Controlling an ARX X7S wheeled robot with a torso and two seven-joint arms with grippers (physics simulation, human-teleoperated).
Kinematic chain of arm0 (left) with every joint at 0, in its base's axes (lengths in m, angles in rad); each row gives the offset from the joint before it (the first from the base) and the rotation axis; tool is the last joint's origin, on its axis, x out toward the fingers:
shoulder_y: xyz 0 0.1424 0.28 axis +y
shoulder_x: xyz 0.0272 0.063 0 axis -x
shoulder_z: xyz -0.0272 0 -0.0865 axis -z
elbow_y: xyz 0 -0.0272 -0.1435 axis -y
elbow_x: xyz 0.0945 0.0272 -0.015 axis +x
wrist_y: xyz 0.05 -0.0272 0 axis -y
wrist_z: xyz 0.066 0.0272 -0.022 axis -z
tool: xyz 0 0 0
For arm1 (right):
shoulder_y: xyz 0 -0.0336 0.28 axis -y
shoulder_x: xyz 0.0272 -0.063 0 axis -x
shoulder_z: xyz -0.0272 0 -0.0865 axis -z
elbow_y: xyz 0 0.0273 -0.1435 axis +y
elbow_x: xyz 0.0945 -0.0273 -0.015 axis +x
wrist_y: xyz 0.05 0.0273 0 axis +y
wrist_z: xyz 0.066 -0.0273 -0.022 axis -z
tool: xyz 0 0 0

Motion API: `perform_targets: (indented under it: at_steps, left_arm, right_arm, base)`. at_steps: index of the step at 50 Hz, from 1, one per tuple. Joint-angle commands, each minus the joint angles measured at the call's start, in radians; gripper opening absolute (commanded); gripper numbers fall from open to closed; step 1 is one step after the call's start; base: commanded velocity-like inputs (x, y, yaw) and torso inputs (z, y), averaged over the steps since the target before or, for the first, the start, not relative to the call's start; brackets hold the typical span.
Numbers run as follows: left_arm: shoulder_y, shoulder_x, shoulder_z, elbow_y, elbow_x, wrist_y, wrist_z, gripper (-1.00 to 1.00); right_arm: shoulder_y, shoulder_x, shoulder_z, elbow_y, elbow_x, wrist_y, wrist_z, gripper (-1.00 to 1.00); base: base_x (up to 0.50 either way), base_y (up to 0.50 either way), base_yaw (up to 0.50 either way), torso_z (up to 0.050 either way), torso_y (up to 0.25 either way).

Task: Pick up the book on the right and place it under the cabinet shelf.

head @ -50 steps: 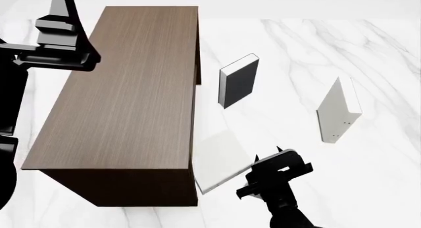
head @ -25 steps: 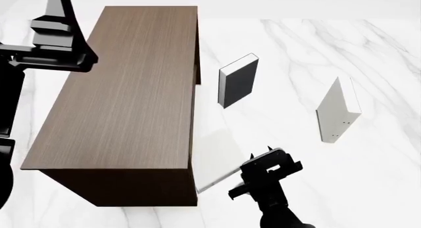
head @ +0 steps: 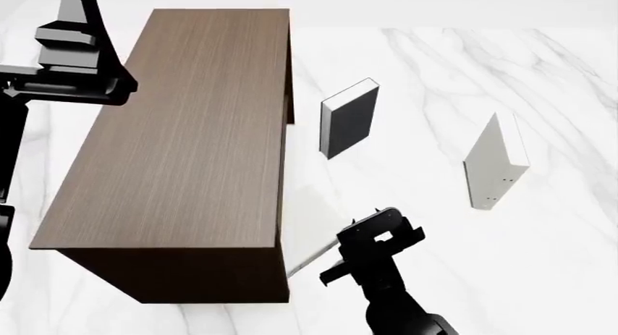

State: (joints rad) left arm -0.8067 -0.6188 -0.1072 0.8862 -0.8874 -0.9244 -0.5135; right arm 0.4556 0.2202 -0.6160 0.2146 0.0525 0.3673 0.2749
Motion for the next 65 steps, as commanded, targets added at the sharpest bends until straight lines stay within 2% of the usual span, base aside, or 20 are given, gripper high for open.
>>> perform_targets:
  at_steps: [1,45,65]
  left_arm:
    - [0.005,-0.009,-0.01,0.003,-0.011,0.003,-0.006,1.0]
    - [0.018,-0.028,-0.016,0.004,-0.025,0.022,-0.021,1.0]
    - [0.005,-0.055,-0.051,0.018,-0.08,0.004,-0.048,1.0]
  right_arm:
    - [0.009,-0.047,-0.041,0.069,0.124,-0.035,-0.054,1.0]
    - [0.015,-0.111,-0.083,0.031,0.203,0.017,-0.086,1.0]
    - [0.033,-0.115,-0.107,0.018,0.221,0.038,-0.09,1.0]
  base:
    - [0.0,0.0,0.01,0.0,0.0]
    - [0.0,0.0,0.0,-0.001,-0.004]
    - [0.0,0.0,0.0,-0.001,-0.003]
